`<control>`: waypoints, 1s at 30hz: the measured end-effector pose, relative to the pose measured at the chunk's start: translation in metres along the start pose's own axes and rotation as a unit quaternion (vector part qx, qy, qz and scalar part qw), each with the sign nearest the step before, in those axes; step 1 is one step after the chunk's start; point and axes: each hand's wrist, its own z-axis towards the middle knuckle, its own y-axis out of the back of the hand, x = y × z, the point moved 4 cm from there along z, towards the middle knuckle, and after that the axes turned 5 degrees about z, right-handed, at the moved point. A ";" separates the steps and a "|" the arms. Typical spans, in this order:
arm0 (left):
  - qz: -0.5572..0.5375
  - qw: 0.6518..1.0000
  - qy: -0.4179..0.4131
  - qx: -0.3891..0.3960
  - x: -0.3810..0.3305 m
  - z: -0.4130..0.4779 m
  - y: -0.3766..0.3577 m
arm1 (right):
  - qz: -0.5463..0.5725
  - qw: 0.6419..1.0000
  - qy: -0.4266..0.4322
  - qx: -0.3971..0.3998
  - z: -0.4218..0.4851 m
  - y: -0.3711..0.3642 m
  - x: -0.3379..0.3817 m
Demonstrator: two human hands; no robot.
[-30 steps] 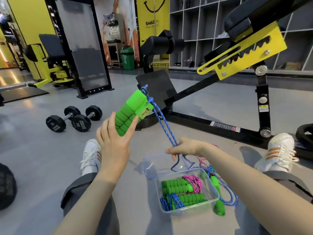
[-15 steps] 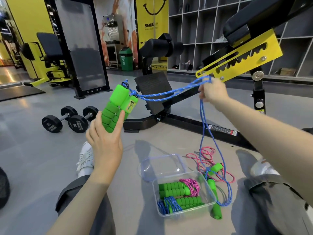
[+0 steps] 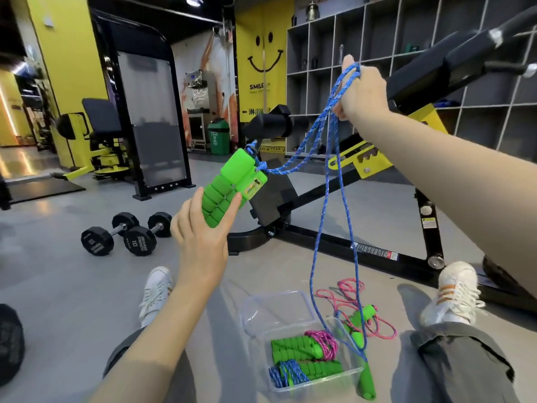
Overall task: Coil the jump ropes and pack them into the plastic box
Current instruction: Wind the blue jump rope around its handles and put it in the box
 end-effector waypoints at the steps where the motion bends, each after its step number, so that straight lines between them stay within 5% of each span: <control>1: 0.000 1.000 -0.001 -0.004 0.000 0.005 0.005 | 0.007 1.000 0.003 -0.002 0.001 0.002 0.005; 7: 0.003 1.000 -0.014 -0.018 0.004 0.035 0.031 | 0.147 0.989 -0.011 -0.022 0.018 0.013 0.045; 15: 0.010 0.999 -0.015 -0.045 0.011 0.056 0.047 | 0.088 0.994 0.042 -0.040 0.040 0.015 0.078; 20: 0.016 0.998 -0.038 -0.040 0.015 0.038 0.048 | 0.120 0.989 -0.082 -0.014 0.017 -0.014 0.005; 23: 0.020 0.998 -0.036 -0.036 0.017 0.031 0.047 | 0.144 0.971 -0.183 0.060 -0.024 -0.045 -0.062; 26: 0.025 0.998 -0.040 -0.032 0.019 0.023 0.042 | -0.027 0.947 -0.212 0.239 -0.086 -0.075 -0.114; 30: 0.040 0.997 -0.062 -0.030 0.024 0.013 0.033 | -0.259 0.798 -0.167 0.518 -0.161 -0.084 -0.147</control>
